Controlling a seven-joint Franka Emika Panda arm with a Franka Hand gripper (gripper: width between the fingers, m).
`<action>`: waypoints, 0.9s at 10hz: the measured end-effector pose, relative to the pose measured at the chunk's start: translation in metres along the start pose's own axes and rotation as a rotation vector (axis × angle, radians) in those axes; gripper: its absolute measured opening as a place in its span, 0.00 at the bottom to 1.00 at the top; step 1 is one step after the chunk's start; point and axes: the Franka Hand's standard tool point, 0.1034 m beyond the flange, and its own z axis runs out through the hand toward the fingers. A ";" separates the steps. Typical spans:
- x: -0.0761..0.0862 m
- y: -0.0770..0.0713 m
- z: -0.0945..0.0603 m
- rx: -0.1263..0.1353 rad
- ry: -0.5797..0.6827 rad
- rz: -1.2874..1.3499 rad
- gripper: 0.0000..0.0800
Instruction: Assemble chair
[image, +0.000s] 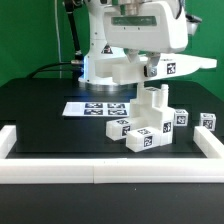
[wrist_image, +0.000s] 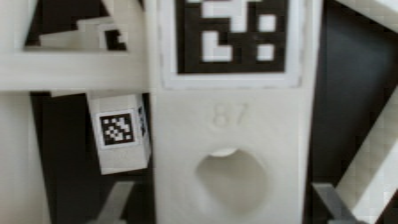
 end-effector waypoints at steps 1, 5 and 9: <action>-0.003 -0.004 -0.002 -0.001 -0.004 -0.007 0.36; -0.007 -0.004 0.001 -0.008 -0.004 -0.028 0.36; -0.012 -0.002 0.009 -0.020 -0.013 -0.125 0.36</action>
Offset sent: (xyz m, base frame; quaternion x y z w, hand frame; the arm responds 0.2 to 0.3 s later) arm 0.0000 0.0000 0.0000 0.0000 0.0000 0.0000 1.0000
